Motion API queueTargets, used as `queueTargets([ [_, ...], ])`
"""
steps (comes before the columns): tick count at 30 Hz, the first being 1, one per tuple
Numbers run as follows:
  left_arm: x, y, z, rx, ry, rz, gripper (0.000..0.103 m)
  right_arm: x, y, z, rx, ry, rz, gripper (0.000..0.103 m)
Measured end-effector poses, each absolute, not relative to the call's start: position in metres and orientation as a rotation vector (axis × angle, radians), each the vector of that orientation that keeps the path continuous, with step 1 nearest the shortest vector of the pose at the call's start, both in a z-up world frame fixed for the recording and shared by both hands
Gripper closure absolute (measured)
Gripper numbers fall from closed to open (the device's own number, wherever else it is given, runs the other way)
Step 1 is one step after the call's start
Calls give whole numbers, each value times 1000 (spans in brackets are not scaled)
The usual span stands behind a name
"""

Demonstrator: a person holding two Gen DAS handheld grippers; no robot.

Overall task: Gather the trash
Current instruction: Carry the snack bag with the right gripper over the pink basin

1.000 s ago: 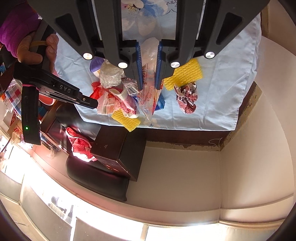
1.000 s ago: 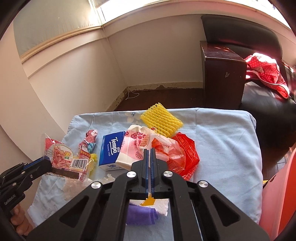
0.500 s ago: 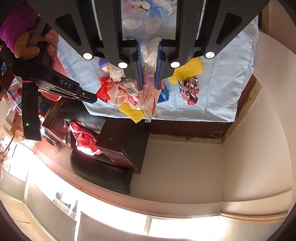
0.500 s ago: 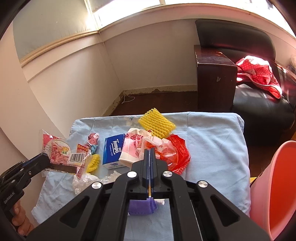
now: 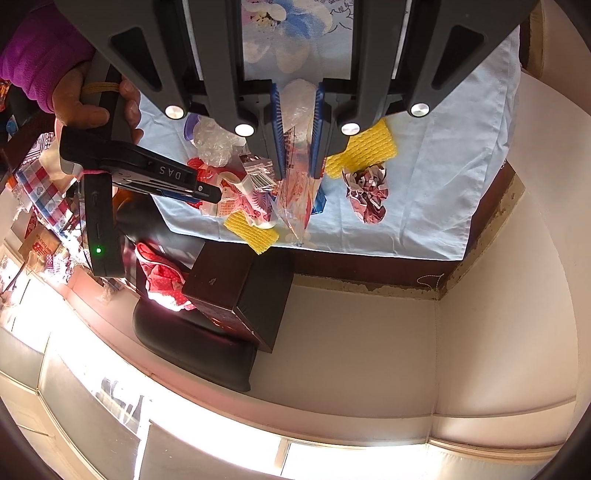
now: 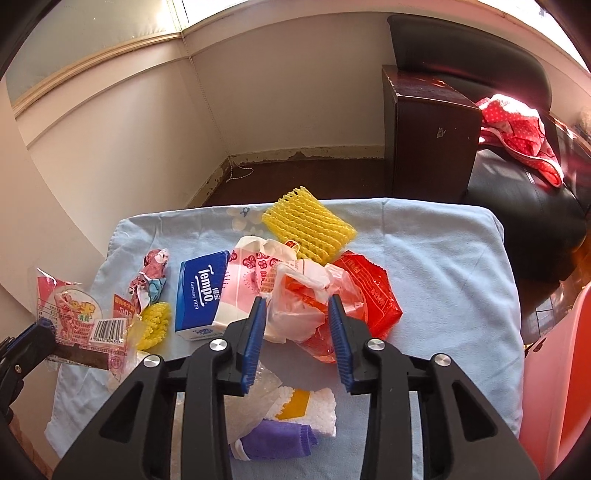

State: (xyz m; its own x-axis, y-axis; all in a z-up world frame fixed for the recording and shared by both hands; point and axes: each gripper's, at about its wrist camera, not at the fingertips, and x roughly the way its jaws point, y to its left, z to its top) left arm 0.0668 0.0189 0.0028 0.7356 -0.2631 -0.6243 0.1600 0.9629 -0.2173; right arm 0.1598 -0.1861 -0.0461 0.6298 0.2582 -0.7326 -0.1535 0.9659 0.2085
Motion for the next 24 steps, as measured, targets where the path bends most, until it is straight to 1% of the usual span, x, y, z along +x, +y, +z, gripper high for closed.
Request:
queueTargets([
  [3,67,20,3,-154,706,-237,90,162,-187,-48,140,852,257,69],
  [4,66,19,3,-154,705,-237,90,161,-187,-49,137,851,263,75],
  [8,64,18,6,-153,695,-237,90,152,-189,-46,116,828,271,76],
  [15,56,6,22,-140,655,-258,90,118,-208,-23,149,754,273,76],
  [24,50,-50,46,-102,601,-387,90,73,-254,1,156,680,155,76],
])
